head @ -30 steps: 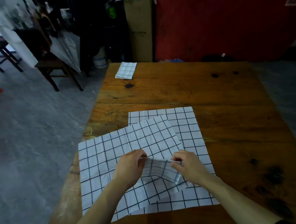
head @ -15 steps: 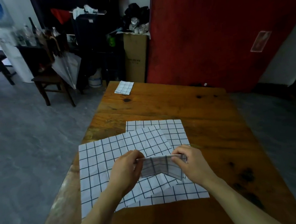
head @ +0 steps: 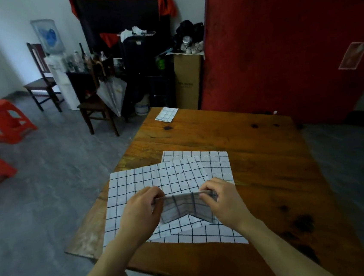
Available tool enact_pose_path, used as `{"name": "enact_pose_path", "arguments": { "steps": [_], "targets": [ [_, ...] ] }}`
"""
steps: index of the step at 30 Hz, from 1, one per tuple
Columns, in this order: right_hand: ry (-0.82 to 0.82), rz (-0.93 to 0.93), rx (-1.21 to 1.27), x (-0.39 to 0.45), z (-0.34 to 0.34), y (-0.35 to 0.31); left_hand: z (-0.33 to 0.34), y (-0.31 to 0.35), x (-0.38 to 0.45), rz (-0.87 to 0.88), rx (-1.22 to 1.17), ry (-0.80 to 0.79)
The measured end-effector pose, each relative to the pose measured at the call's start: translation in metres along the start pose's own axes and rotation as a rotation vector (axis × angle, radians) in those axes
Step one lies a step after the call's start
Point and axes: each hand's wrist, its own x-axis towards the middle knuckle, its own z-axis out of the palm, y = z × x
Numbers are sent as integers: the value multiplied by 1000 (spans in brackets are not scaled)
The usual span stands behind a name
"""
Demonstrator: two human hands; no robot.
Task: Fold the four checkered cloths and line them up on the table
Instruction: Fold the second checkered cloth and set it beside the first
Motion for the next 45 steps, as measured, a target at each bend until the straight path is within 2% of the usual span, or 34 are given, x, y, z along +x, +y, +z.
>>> {"name": "enact_pose_path", "arguments": {
  "steps": [9, 18, 22, 28, 31, 37, 45],
  "targets": [
    [-54, -163, 2, 8, 15, -36, -54, 8, -44, -94, 119, 82],
    [-193, -294, -108, 20, 83, -111, -104, -52, -84, -123, 88, 158],
    [-193, -275, -119, 32, 134, -162, -154, -108, -108, -118, 76, 157],
    [-174, -271, -77, 53, 224, -251, -226, -205, -146, -175, 42, 257],
    [-224, -274, -70, 65, 267, -282, -258, -247, -163, -208, 1, 292],
    [-256, -295, -66, 120, 336, -312, -300, -322, -151, -247, -34, 347],
    [-153, -278, 111, 234, 426, -317, -335, -438, -80, -233, 84, 259]
  ]
}}
